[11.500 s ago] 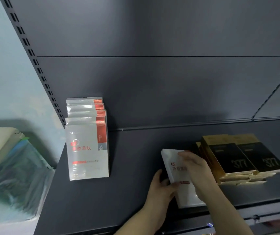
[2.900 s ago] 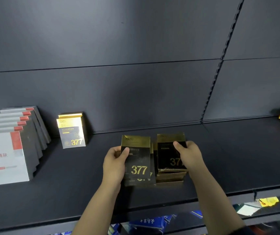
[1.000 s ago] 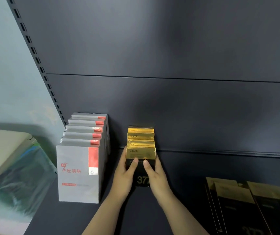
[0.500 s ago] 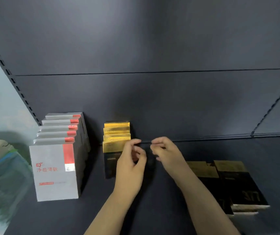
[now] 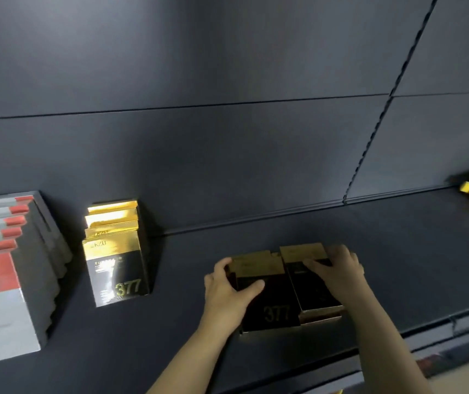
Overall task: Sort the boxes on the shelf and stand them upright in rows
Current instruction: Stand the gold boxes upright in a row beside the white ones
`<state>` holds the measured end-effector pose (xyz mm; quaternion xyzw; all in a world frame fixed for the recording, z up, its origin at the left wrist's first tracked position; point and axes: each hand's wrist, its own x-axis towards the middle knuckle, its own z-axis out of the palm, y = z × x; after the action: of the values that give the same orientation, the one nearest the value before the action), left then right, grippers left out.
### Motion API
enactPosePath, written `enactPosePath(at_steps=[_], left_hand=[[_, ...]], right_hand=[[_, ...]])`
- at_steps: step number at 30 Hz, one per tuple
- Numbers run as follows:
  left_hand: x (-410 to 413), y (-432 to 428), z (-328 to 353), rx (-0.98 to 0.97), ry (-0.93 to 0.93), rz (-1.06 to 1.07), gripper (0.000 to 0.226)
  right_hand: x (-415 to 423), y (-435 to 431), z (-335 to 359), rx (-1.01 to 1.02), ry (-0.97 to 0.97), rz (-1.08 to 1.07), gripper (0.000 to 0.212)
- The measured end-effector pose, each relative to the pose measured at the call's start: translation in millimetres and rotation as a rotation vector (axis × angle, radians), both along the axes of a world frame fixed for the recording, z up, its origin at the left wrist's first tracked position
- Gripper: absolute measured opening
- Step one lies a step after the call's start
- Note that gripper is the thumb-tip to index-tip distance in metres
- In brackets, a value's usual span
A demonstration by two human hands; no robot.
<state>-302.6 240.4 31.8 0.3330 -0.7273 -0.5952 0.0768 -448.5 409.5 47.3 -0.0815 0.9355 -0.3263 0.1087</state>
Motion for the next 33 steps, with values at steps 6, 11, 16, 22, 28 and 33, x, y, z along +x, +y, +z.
enactPosePath(at_steps=[6, 11, 16, 22, 28, 33], left_hand=[[11, -12, -3, 0.138, 0.122, 0.119, 0.049], [26, -30, 3, 0.132, 0.175, 0.070, 0.032], [48, -52, 14, 0.083, 0.189, -0.008, 0.038], [86, -78, 21, 0.102, 0.220, 0.170, 0.025], [128, -109, 21, 0.119, 0.310, 0.374, 0.028], [140, -133, 19, 0.006, 0.373, 0.412, 0.031]], right_hand=[[-3, 12, -7, -0.197, -0.130, 0.048, 0.031], [-10, 14, 2, -0.243, -0.084, 0.012, 0.035], [2, -8, 27, -0.377, 0.004, 0.062, 0.027], [52, -82, 36, -0.560, -0.169, 0.213, 0.013], [121, -153, 21, -0.676, -0.431, 0.435, 0.014], [157, -191, 0, -0.628, -0.466, 0.507, 0.018]])
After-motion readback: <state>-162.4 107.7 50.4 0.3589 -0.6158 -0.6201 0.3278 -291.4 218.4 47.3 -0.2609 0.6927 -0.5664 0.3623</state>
